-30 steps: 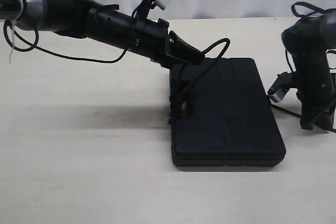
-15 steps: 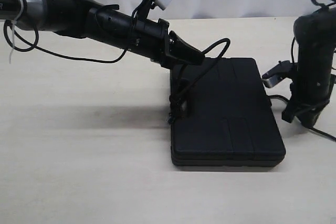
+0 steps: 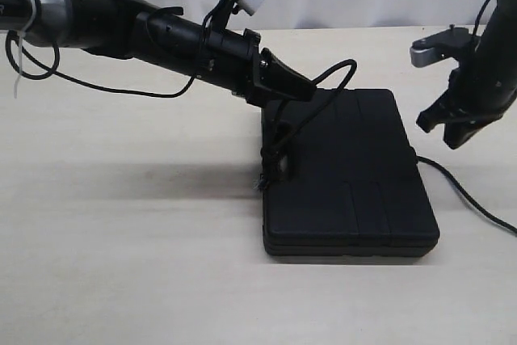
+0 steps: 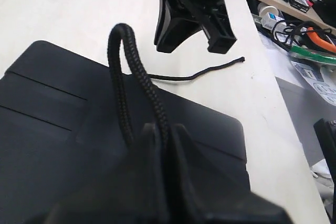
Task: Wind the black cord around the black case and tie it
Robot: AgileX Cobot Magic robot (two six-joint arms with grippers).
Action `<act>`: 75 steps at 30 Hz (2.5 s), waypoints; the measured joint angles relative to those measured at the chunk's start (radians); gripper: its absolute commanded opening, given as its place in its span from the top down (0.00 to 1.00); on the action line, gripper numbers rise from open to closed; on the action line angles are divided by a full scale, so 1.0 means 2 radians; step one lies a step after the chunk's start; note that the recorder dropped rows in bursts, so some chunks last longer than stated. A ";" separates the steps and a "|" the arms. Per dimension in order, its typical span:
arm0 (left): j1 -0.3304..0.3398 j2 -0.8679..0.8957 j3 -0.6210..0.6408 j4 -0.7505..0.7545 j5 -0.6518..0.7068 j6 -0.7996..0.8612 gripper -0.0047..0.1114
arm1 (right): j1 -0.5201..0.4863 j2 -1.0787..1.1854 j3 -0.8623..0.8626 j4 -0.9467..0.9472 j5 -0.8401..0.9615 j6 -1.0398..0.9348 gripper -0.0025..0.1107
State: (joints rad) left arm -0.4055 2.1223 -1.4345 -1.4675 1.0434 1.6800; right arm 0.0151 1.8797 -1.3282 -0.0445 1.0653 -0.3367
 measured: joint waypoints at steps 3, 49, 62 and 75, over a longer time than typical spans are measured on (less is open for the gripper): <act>0.000 0.000 0.000 0.000 0.002 0.000 0.96 | 0.000 -0.006 -0.009 0.053 0.009 -0.002 0.94; 0.000 0.000 0.000 0.022 0.004 0.007 0.96 | 0.028 0.004 0.181 -0.152 -0.071 0.136 0.94; 0.000 0.000 0.000 0.023 0.004 0.007 0.96 | 0.028 0.004 0.134 -0.098 -0.058 0.099 0.54; 0.000 0.000 0.000 0.025 0.004 0.007 0.96 | 0.029 0.027 0.158 -0.148 -0.092 0.127 0.58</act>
State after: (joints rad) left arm -0.4055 2.1223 -1.4345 -1.4183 1.0509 1.6938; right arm 0.0727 1.9331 -1.0124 -0.3396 0.8815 -0.0822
